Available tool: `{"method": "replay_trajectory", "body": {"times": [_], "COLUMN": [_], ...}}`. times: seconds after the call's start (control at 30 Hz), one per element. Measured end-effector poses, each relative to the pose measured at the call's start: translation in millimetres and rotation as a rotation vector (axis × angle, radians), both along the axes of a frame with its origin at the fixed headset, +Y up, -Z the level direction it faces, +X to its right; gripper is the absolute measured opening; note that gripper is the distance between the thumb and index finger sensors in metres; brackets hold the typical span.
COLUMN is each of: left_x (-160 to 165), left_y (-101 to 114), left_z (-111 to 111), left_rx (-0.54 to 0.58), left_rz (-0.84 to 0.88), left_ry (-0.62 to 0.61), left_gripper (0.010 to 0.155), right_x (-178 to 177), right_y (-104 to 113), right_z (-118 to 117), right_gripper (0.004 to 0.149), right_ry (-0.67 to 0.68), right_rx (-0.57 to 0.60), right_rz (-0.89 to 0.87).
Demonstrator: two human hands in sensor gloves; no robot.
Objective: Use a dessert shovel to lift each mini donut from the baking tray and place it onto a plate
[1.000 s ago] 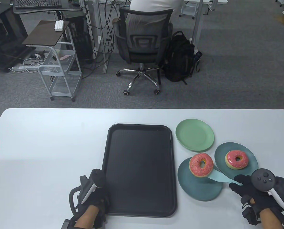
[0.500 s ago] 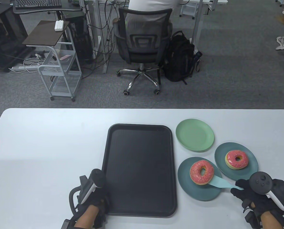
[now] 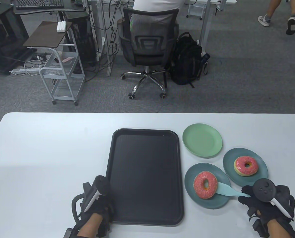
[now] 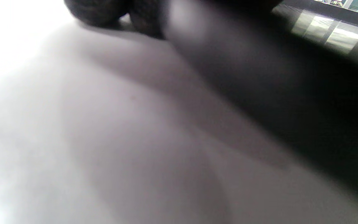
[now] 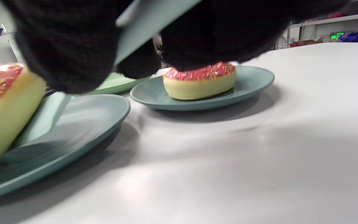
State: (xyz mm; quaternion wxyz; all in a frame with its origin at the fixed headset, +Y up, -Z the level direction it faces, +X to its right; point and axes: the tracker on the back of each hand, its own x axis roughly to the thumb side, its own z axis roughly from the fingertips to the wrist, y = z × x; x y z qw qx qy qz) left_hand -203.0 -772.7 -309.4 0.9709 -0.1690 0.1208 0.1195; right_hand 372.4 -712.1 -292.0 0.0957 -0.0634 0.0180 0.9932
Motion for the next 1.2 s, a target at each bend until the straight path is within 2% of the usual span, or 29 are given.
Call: {"method": "replay_trajectory", "body": {"times": [0.17,1.2], "left_x": [-0.1,-0.4], "left_y": [0.0,0.1], "left_z": [0.0,0.0], "left_rx": [0.0,-0.001], "left_rz": [0.0,0.001], "left_ry": [0.0,0.001], "left_gripper": [0.065,0.065], "right_x": [2.2,6.1], "right_y": [4.0,14.8], "right_z": [2.2,3.6], "right_gripper": [0.048,0.049], "right_ry": [-0.042,-0.204], "right_rx": [0.047,0.163], "right_rz": [0.022,0.06]}}
